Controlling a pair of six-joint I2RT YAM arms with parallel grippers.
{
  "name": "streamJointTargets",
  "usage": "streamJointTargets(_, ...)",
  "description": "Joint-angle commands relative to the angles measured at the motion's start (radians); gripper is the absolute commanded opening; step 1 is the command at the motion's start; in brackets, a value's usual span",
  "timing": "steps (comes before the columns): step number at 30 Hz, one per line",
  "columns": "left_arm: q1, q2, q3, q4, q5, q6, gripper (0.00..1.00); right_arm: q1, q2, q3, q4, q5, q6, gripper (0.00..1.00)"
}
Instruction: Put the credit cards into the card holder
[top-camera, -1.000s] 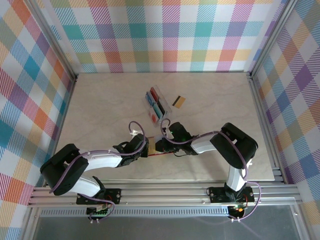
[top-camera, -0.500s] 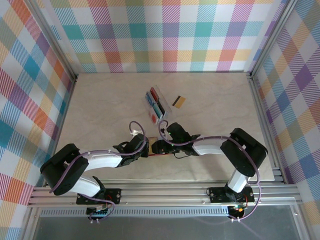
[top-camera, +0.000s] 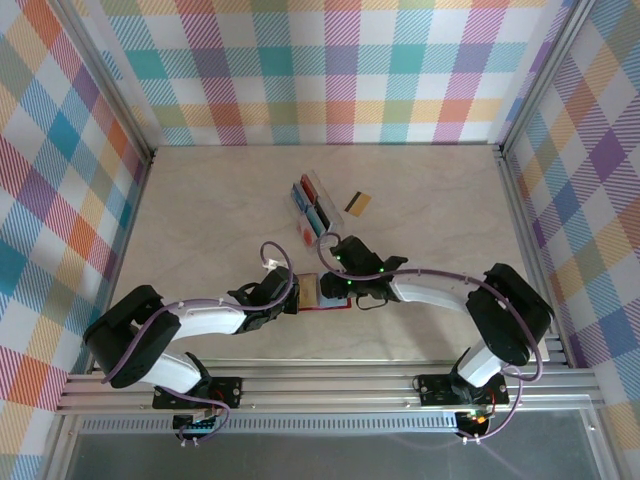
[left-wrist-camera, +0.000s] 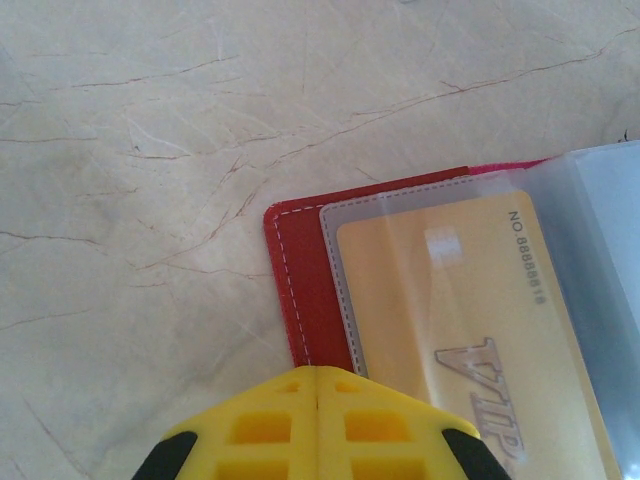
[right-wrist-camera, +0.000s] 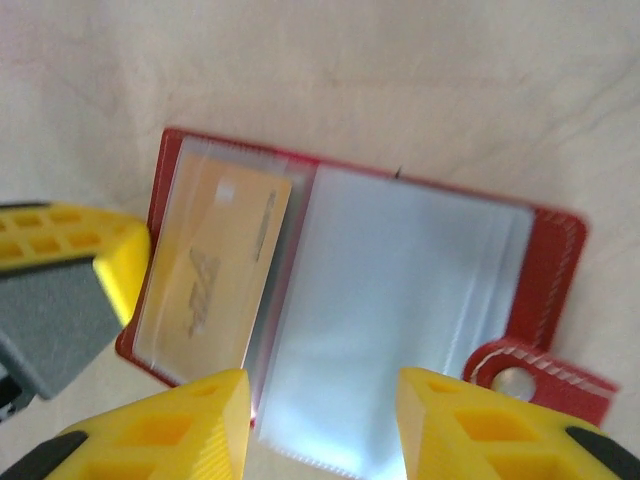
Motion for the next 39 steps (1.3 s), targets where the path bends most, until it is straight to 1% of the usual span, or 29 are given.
streamJointTargets(1,-0.011,0.019,-0.003,-0.029,0.052,0.014,0.0,0.006,0.038,0.053,-0.094,0.098,-0.065,0.43)
streamJointTargets(12,-0.011,0.009,-0.008,-0.035,0.055,0.012,0.0,0.005,0.165,0.175,-0.129,0.142,-0.131,0.4)
streamJointTargets(18,-0.011,-0.005,-0.011,-0.042,0.05,0.013,0.0,0.005,0.231,0.182,-0.125,0.162,-0.131,0.4)
streamJointTargets(21,-0.012,-0.005,-0.009,-0.043,0.05,0.014,0.0,0.005,0.256,0.173,-0.118,0.163,-0.128,0.38)
streamJointTargets(26,-0.011,-0.004,-0.008,-0.045,0.047,0.013,0.0,0.005,0.254,0.147,-0.104,0.174,-0.116,0.3)
streamJointTargets(30,-0.011,-0.002,-0.003,-0.048,0.049,0.014,0.0,0.005,0.24,0.142,-0.111,0.187,-0.117,0.15)
streamJointTargets(32,-0.011,0.0,-0.003,-0.047,0.05,0.014,0.0,0.005,0.232,0.139,-0.106,0.183,-0.121,0.11)
streamJointTargets(36,-0.011,0.001,-0.005,-0.045,0.049,0.014,0.0,0.005,0.213,0.128,-0.076,0.122,-0.132,0.0)
streamJointTargets(39,-0.012,0.003,-0.006,-0.045,0.047,0.013,0.0,0.005,0.195,0.113,-0.033,0.04,-0.142,0.0)
